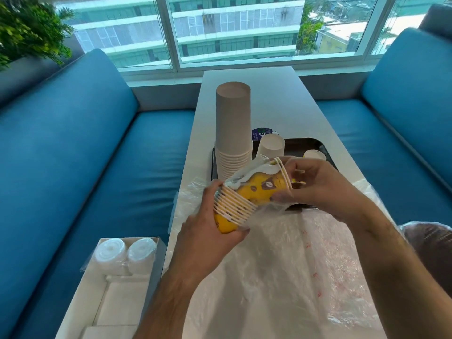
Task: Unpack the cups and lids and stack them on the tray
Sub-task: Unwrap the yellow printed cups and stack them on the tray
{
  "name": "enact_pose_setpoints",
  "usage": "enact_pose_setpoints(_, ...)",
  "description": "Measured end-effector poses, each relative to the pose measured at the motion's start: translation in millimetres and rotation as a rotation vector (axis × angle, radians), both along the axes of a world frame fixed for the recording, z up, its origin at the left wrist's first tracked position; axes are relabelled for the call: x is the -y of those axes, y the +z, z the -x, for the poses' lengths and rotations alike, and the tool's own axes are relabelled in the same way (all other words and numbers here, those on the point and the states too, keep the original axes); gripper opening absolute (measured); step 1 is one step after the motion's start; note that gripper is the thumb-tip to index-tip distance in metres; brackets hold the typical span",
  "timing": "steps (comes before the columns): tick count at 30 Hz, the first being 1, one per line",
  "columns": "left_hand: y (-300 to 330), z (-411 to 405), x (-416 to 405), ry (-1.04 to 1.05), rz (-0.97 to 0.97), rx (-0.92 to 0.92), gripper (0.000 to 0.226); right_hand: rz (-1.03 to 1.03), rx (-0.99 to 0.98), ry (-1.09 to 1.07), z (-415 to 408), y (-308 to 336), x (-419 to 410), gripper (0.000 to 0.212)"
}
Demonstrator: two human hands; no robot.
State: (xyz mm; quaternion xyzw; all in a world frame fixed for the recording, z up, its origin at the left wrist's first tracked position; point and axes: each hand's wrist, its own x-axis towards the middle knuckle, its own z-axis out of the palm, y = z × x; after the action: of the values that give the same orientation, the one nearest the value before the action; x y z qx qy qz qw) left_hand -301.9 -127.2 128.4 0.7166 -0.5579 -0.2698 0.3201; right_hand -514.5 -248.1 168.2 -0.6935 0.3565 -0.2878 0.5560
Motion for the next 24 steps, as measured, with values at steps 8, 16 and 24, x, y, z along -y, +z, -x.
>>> enact_pose_setpoints(8,2,-1,0,0.064,0.050,-0.135,0.097,0.107,-0.088,-0.036,2,-8,-2,0.073)
enact_pose_setpoints(16,11,7,2,0.083,0.085,-0.227,0.102,0.230,-0.477,-0.051,4,-44,7,0.080)
enact_pose_setpoints(24,14,7,1,0.132,0.110,-0.321,0.093,0.331,-0.248,-0.630,23,-55,29,0.085)
